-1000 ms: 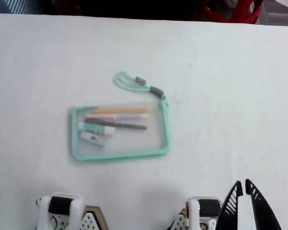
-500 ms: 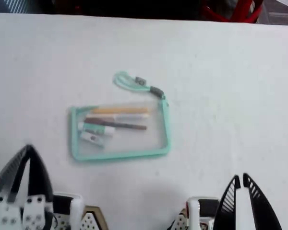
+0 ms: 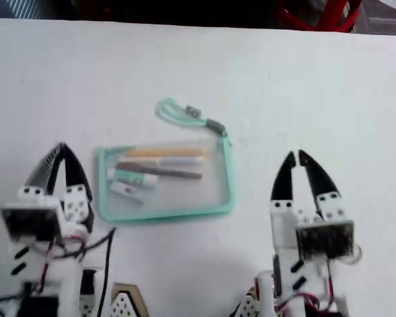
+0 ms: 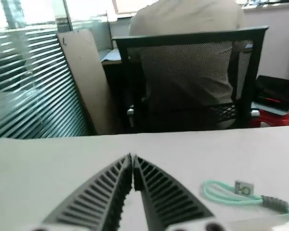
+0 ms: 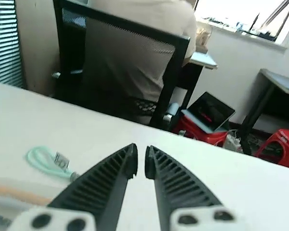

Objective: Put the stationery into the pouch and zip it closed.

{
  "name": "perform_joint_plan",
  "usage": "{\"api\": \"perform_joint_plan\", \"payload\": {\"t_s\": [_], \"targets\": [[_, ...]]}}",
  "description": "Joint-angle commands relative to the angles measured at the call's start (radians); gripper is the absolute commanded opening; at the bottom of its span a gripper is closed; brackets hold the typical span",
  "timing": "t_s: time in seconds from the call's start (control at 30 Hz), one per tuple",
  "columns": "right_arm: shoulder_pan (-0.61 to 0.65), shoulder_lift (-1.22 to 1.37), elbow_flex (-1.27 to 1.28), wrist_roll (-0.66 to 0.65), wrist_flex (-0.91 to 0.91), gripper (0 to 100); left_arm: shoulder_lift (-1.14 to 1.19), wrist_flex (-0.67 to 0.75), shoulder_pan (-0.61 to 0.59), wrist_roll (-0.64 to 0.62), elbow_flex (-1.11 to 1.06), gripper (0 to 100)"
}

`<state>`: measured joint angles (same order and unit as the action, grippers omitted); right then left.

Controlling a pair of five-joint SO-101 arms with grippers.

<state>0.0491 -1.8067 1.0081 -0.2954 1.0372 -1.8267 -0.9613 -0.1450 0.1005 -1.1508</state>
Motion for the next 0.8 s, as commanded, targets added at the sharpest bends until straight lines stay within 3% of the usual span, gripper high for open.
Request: {"api": "perform_joint_plan", "payload": {"t_s": [0.0, 0.13, 0.27, 0.43, 0.6, 0.77], "targets": [[0.064, 0.004, 0.135, -0.006, -0.062, 3.6, 0.002, 0.166, -0.036, -0.011, -0.216, 2], [0.154, 0.004, 0.290, -0.006, -0.087, 3.6, 0.002, 0.265, -0.033, -0.011, -0.417, 3], [0.163, 0.004, 0.483, -0.006, -0.160, 3.6, 0.002, 0.342, -0.033, 0.003, -0.540, 3], [0.162, 0.005, 0.686, -0.012, -0.386, 3.6, 0.001, 0.233, -0.031, 0.058, -0.542, 3], [0.160, 0.005, 0.683, -0.008, -0.334, 3.6, 0.001, 0.048, -0.031, 0.057, -0.542, 3], [0.111, 0.005, 0.683, -0.008, -0.162, 3.5, 0.001, -0.140, -0.038, 0.058, -0.542, 3]]}}
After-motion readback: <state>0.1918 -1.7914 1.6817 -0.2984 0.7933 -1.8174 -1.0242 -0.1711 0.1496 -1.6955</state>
